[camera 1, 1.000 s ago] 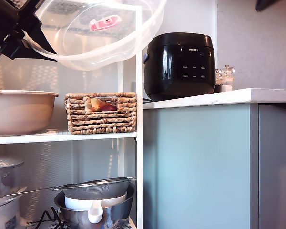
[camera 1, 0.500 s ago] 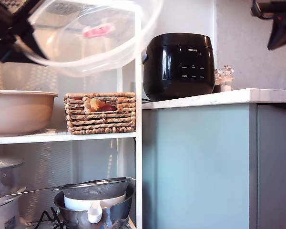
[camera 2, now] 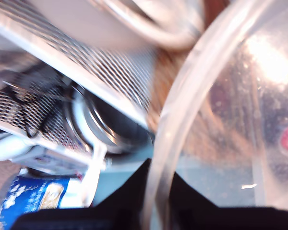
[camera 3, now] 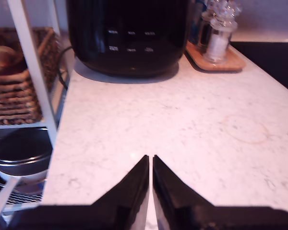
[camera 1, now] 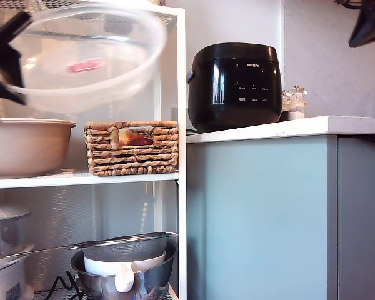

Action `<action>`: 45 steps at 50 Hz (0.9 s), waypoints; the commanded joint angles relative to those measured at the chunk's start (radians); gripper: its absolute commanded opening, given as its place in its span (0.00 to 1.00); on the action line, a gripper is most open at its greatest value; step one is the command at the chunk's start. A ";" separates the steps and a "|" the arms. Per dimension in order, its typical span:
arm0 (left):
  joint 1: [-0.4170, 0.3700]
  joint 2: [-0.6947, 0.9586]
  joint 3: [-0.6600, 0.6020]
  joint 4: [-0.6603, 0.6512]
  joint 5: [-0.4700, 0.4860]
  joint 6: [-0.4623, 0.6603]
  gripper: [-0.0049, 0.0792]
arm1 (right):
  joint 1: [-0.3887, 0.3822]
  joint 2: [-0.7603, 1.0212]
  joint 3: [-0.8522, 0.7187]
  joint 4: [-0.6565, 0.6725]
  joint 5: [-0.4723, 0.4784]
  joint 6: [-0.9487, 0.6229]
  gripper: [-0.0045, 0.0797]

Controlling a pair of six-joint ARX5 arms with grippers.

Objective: Pick up the plastic microwave lid from the counter next to you, then place it on the shelf

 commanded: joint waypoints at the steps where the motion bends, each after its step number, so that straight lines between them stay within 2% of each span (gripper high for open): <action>1: 0.002 0.000 -0.011 0.019 -0.027 -0.062 0.03 | -0.002 0.000 -0.014 0.012 -0.008 -0.003 0.04; 17: 0.008 0.014 -0.011 0.028 -0.172 -0.301 0.03 | -0.002 0.000 -0.014 0.014 -0.045 -0.011 0.04; 32: 0.035 0.102 0.000 0.085 -0.197 -0.503 0.03 | 0.000 0.000 -0.014 0.014 -0.062 -0.062 0.04; 38: 0.042 0.131 0.032 0.085 -0.225 -0.554 0.03 | 0.000 0.000 -0.014 0.008 -0.063 -0.062 0.04; 45: 0.053 0.172 0.119 0.069 -0.236 -0.557 0.03 | 0.000 0.000 -0.014 -0.002 -0.063 -0.074 0.04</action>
